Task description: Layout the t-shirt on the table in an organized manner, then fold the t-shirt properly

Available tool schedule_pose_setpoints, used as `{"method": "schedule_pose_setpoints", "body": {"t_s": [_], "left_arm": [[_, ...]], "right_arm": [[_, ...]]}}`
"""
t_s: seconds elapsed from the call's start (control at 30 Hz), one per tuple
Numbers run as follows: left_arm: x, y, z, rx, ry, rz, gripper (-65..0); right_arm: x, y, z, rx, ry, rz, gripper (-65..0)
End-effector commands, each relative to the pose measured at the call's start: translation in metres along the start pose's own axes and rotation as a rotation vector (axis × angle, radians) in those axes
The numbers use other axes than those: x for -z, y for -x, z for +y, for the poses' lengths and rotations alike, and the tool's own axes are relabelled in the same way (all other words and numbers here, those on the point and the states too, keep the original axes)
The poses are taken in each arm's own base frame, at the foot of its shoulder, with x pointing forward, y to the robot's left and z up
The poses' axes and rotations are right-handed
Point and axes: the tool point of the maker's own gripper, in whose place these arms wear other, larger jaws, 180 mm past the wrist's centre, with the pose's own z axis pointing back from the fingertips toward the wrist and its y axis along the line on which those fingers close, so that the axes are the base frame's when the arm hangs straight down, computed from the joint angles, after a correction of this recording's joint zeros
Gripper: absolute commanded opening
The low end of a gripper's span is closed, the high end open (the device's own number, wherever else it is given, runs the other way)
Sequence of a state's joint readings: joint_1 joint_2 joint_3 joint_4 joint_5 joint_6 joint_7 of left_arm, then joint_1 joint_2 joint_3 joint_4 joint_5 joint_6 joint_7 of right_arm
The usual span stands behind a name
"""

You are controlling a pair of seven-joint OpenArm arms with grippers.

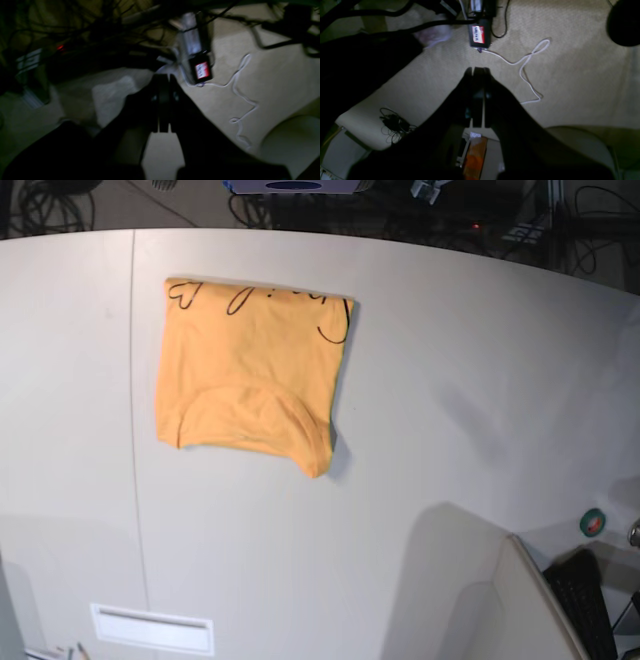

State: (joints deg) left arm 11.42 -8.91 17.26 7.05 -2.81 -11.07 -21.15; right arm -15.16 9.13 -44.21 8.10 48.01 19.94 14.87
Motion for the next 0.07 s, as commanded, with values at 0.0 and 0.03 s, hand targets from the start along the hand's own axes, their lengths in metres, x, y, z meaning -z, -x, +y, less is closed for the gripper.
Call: {"method": "schedule_pose_setpoints", "body": {"t_s": [0.0,0.03], "left_arm": [[-0.0009,-0.003,0.0127,0.023,-0.039,-0.009,-65.0],[-0.0013,-0.0032,0.0178,0.032,-0.062,-0.008,-65.0]], "right_arm": [[-0.0005,0.0007,0.0022,0.001,-0.01,-0.007,-65.0],[0.0,-0.002,0.0044,-0.002,-0.016,-0.013,-65.0]]}}
